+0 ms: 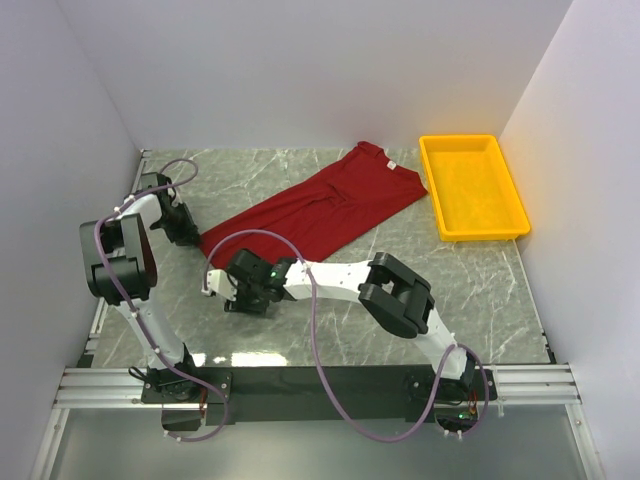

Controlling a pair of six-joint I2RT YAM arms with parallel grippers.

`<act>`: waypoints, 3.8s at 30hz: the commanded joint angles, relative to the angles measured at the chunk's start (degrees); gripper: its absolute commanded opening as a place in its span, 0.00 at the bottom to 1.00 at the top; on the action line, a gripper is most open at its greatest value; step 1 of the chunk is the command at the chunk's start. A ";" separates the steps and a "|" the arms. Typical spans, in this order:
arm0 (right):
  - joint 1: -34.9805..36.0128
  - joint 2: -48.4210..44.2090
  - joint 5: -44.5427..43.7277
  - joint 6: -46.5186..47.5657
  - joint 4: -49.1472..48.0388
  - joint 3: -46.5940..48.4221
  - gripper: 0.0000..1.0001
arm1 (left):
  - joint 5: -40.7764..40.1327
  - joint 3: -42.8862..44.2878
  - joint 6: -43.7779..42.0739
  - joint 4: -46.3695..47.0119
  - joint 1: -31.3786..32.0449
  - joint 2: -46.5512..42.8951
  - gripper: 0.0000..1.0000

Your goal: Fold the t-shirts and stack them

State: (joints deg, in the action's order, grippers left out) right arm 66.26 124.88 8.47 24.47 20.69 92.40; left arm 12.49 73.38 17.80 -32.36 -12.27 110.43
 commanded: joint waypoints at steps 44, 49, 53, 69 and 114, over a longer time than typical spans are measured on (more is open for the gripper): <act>-12.90 -16.07 24.66 -10.14 -2.49 -6.70 0.00 | 11.50 -4.66 11.54 0.55 2.08 -15.07 0.01; -15.28 -18.18 25.89 -13.48 -5.21 -9.25 0.00 | 14.22 -2.64 16.56 -1.39 2.69 -13.50 0.01; -17.56 -19.85 25.63 -14.45 -6.80 -11.53 0.00 | 16.07 -1.32 20.68 -1.04 3.66 -12.61 0.01; -24.51 -21.25 29.76 -22.79 -12.77 -15.41 0.00 | 15.02 11.77 29.39 -0.51 7.35 -7.17 0.01; -42.53 -20.73 27.48 -40.55 -22.62 -25.34 0.00 | 14.93 33.75 46.79 8.01 18.51 16.13 0.01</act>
State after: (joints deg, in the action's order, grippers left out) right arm 24.27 105.38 36.84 -15.59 0.21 67.77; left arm 27.16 103.59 62.83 -26.48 4.99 125.69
